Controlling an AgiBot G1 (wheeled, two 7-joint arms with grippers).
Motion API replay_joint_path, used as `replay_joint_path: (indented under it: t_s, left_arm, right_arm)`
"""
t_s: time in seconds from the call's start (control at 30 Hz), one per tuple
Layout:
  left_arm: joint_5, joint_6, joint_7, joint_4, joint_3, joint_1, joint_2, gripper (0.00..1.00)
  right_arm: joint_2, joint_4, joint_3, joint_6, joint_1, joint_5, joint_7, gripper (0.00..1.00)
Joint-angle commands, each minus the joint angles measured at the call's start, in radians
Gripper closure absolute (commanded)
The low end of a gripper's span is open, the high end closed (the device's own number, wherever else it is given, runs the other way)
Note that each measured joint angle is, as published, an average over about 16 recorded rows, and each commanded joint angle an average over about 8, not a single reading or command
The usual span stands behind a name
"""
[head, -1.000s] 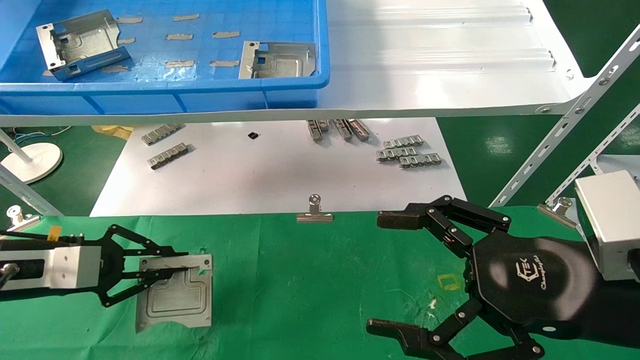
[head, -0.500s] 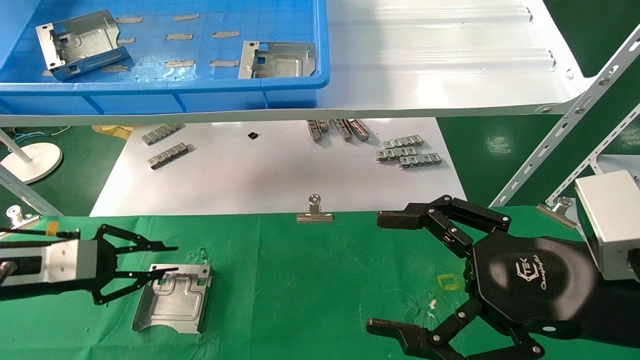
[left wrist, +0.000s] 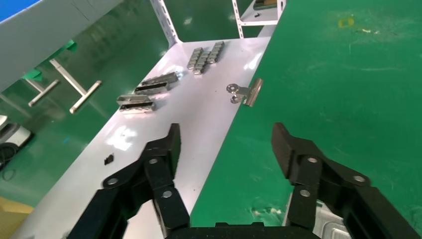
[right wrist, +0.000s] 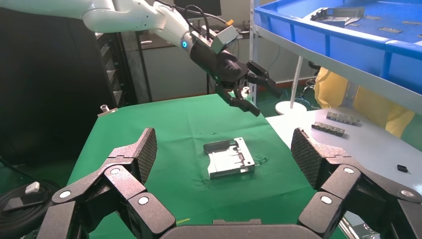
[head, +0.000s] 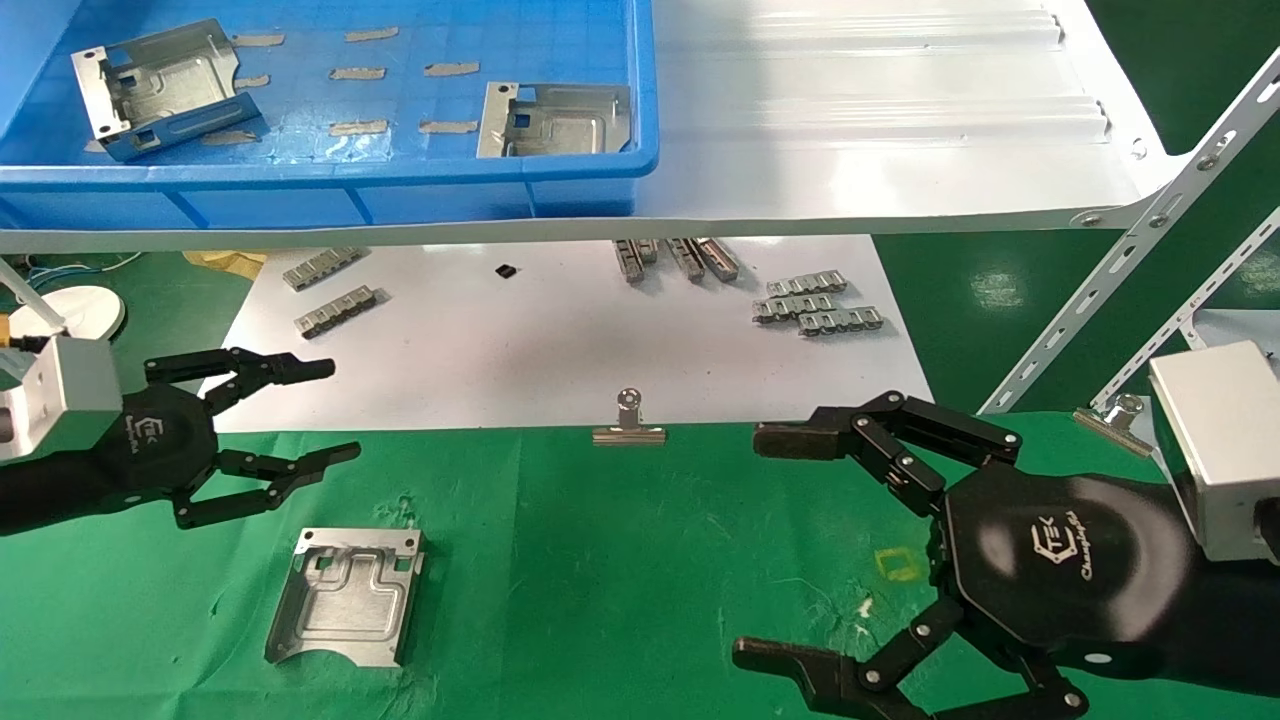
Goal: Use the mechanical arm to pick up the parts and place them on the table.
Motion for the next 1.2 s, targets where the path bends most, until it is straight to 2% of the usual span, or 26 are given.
replay_joint_path:
  t_s: [0.03,0.37,1.2]
  left_arm:
    - [-0.019,0.000,-0.011,-0.007,-0.003,0.007,-0.003,0.00]
    - [-0.004,-0.004,-0.026,-0.038,-0.014,0.017,-0.004,0.00]
    - [-0.085,-0.049,-0.359,-0.469,-0.175,0.209,-0.054,0.00]
  right_arm:
    - [0.000,0.000,0.000,0.000,0.000,0.000,0.000,0.00]
    - [0.000,0.000,0.000,0.000,0.000,0.000,0.000,0.00]
    - [0.000,0.000,0.000,0.000,0.000,0.000,0.000,0.00]
